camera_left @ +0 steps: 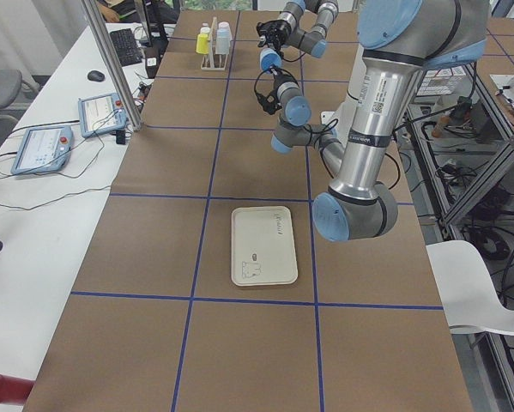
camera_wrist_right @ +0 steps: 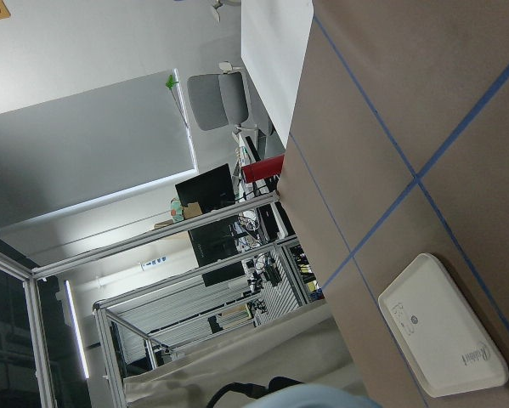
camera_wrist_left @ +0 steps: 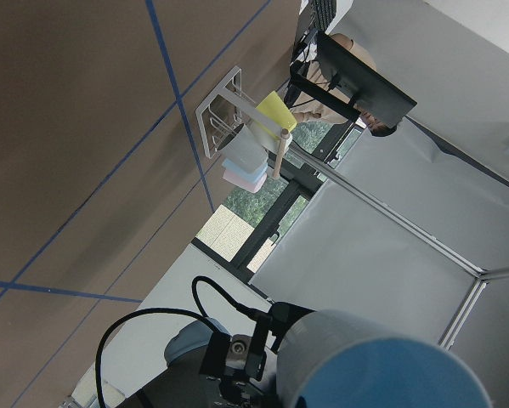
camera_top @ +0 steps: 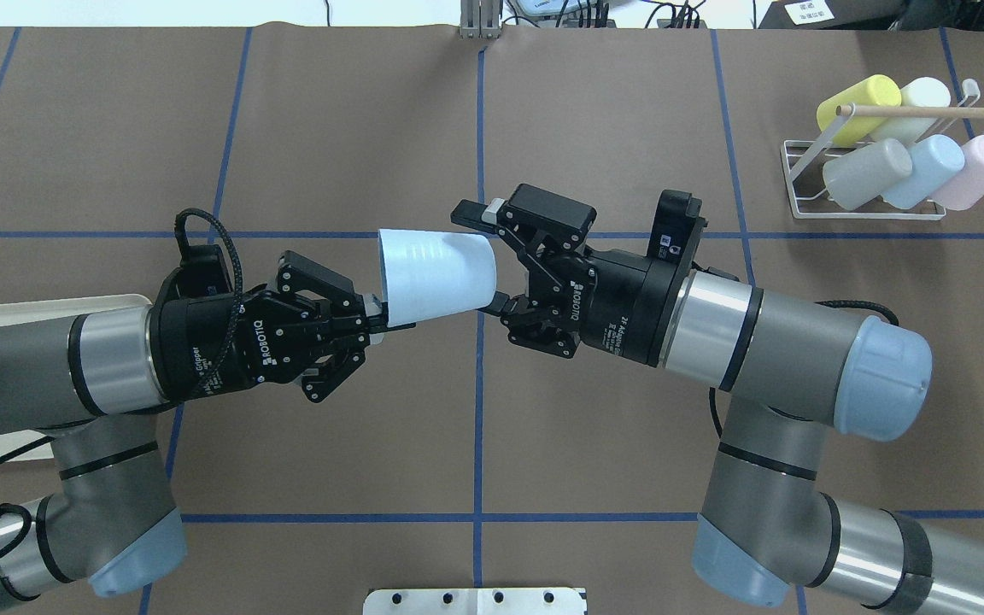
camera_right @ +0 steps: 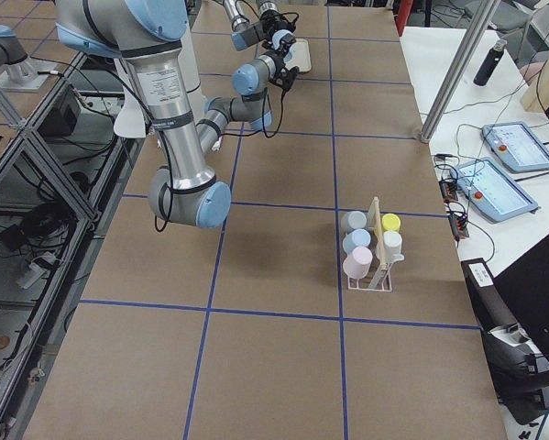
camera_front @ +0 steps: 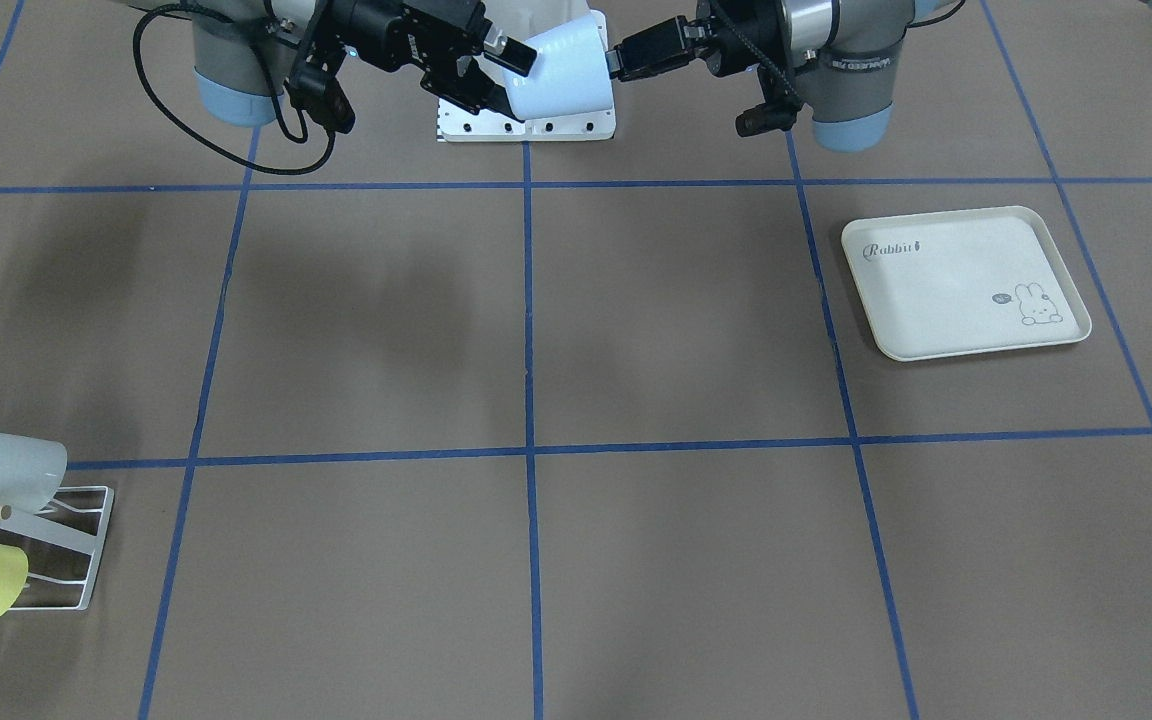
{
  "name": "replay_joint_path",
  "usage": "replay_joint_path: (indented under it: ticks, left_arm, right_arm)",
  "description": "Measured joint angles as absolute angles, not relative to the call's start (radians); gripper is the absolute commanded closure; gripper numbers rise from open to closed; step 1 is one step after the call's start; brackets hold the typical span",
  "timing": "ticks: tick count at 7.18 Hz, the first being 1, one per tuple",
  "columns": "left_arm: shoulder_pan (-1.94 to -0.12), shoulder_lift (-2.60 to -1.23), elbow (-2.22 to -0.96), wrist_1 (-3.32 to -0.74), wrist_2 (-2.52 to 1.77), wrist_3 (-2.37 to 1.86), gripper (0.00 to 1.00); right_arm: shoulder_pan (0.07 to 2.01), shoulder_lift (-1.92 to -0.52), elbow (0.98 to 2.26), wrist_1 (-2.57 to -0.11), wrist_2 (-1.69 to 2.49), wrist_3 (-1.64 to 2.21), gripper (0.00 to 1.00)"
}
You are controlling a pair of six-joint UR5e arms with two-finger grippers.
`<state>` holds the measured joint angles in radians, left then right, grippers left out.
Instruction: Transfer IKEA cup to right arm and place on rack
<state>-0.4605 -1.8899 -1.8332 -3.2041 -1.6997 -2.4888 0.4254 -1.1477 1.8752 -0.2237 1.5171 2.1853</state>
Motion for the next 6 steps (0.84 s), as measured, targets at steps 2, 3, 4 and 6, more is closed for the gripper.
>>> replay_joint_path:
  ticks: [2, 3, 4, 6]
  left_arm:
    - [-0.449, -1.891, -1.836, -3.204, -1.699, -2.486, 0.96]
    - [-0.446, -1.894, -1.837, -3.204, -1.699, -2.484, 0.43]
    - [-0.444, -1.899, -1.837, -3.203, -1.7, -2.482, 0.27]
    - [-0.444, -1.904, -1.838, -3.201, -1.698, -2.481, 0.01]
  right_arm:
    - [0.425, -1.148, 1.875, -0.223, 1.512, 2.187, 0.43]
    - [0.425, -1.148, 1.875, -0.222, 1.507, 2.188, 0.78]
    - [0.425, -1.148, 1.876, -0.222, 1.505, 2.19, 0.89]
    - [0.426, -1.148, 1.879, -0.221, 1.503, 2.193, 0.96]
